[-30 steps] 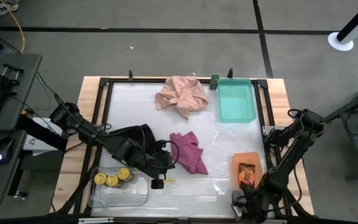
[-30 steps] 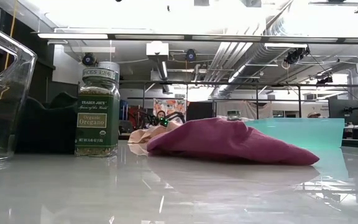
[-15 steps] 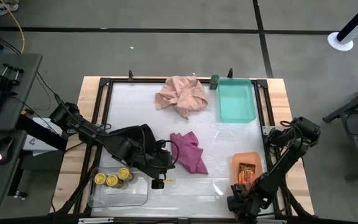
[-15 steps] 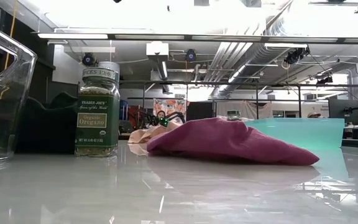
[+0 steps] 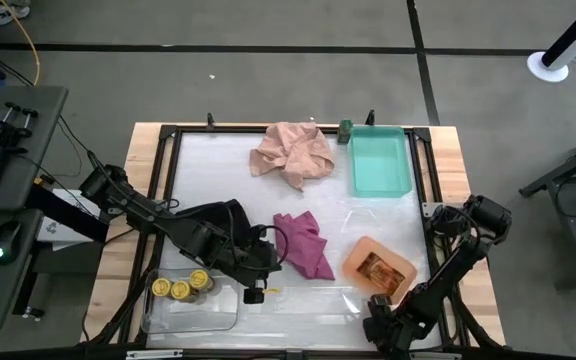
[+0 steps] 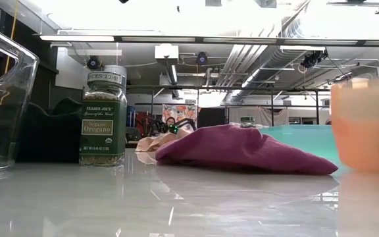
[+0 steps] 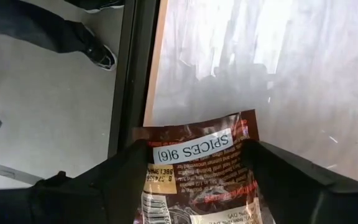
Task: Sort spices by type
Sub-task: Put the orange seasoning bag into the orange bin
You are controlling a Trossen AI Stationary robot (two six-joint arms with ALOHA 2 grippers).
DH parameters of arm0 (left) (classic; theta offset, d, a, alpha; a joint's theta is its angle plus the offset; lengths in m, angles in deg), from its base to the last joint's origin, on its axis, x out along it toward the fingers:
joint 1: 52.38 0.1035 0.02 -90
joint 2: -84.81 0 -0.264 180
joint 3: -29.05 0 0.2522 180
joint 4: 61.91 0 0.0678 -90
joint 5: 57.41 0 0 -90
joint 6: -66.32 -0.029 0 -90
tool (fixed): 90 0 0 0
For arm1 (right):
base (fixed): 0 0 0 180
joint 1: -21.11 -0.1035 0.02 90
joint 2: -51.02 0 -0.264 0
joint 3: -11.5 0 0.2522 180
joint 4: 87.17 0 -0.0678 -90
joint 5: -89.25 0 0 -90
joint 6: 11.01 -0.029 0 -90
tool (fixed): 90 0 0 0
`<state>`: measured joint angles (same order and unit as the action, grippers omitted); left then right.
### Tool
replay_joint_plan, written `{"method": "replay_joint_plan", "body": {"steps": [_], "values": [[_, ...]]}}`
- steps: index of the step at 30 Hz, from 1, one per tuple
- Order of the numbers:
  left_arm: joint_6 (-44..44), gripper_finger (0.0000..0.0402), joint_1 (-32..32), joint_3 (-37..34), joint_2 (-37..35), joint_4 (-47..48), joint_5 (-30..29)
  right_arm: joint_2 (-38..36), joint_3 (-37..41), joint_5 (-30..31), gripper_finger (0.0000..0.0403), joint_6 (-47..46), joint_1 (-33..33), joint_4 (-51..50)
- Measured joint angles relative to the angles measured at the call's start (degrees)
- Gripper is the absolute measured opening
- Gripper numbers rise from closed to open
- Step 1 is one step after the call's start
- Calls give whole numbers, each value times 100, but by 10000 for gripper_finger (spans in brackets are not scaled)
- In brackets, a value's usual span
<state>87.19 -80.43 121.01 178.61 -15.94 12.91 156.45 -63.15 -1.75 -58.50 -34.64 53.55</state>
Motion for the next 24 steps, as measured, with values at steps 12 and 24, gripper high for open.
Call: {"method": "replay_joint_plan", "body": {"steps": [12,24], "values": [[-3,0,1,0,-10,-4,90,51,-588,76,58,487,19,-580],[-348,0,303,7,-136,-86,249,-422,-3077,2189,21,493,413,-3759]]}}
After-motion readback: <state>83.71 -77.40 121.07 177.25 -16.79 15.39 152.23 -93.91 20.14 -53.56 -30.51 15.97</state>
